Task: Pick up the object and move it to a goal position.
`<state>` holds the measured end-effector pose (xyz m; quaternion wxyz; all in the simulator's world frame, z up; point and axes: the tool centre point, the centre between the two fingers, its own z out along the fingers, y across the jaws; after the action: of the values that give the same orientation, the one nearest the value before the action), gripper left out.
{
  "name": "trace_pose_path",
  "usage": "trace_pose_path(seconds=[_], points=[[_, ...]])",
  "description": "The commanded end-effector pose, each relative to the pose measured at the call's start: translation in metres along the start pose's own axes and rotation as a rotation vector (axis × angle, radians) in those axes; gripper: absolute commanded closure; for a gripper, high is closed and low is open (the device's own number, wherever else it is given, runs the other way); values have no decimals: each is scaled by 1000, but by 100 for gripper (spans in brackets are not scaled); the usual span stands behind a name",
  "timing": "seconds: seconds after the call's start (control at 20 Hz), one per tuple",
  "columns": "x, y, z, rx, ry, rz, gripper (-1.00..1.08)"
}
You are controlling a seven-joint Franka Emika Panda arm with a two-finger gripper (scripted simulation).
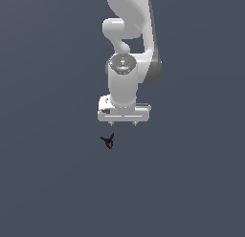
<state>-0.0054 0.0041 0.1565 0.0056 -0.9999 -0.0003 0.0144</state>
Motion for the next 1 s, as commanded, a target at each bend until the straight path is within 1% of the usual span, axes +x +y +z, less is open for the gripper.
trace_pose_path(seconds=[0.0,0.5,0.95], points=[[0,0,0,0,0,0,-92],[6,-7,-22,7,12,-24,-92],[8,2,-10,4,14,-52,-92]])
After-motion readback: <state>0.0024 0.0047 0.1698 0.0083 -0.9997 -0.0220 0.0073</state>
